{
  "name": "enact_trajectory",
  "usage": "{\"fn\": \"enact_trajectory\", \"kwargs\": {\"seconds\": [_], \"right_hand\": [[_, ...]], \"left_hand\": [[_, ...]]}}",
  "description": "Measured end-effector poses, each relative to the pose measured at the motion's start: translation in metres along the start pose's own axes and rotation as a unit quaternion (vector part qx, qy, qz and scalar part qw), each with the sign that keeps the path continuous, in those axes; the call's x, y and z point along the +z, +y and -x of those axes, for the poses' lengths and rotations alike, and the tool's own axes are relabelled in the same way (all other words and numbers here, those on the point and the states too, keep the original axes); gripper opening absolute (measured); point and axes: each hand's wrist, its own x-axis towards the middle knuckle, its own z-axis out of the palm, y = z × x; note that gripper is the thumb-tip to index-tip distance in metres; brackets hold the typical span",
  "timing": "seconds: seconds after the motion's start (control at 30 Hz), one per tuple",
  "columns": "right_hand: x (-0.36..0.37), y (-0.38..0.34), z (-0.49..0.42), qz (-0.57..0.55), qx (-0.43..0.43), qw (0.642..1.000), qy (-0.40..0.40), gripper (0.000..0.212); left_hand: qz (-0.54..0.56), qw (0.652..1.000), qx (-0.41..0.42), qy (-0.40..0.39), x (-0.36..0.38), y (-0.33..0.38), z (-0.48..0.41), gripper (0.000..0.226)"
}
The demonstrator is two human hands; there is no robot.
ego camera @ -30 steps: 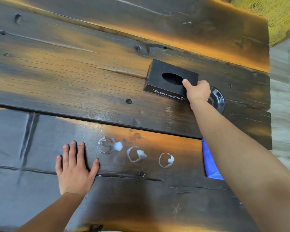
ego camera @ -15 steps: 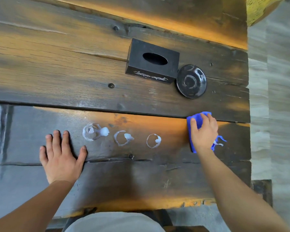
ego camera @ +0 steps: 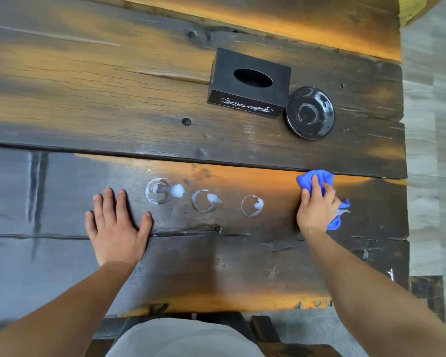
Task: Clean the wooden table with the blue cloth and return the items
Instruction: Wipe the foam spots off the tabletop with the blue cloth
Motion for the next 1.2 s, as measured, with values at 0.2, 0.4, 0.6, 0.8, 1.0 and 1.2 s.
{"fn": "enact_trajectory", "kwargs": {"seconds": [0.2,0.4,0.6,0.8,1.0,1.2], "right_hand": [[-0.001,-0.023,0.025,-0.127,0.0,0.992,-0.015,0.037],[-0.041,-0.09,0.077,-0.209,-0.154,0.963,-0.069,0.035],[-0.015,-0.205,0.109,-0.147,-0.351,0.919,-0.101,0.039],[0.025,-0.304,0.109,-0.011,-0.476,0.875,-0.082,0.038],[0.06,-0.319,0.1,0.119,-0.535,0.827,-0.125,0.067],[0.074,-0.3,0.123,0.097,-0.542,0.83,-0.085,0.055]], "left_hand": [[0.018,1.0,0.006,-0.007,-0.002,0.0,-0.001,0.081],[0.061,0.996,0.057,-0.023,-0.021,-0.027,-0.011,0.071],[0.022,0.999,0.035,-0.005,-0.036,-0.081,-0.031,0.075],[-0.019,0.999,0.04,-0.016,-0.036,-0.092,-0.036,0.074],[-0.013,0.999,0.041,0.01,-0.032,-0.094,-0.036,0.071],[-0.014,0.998,0.049,0.021,-0.028,-0.097,-0.037,0.071]]}}
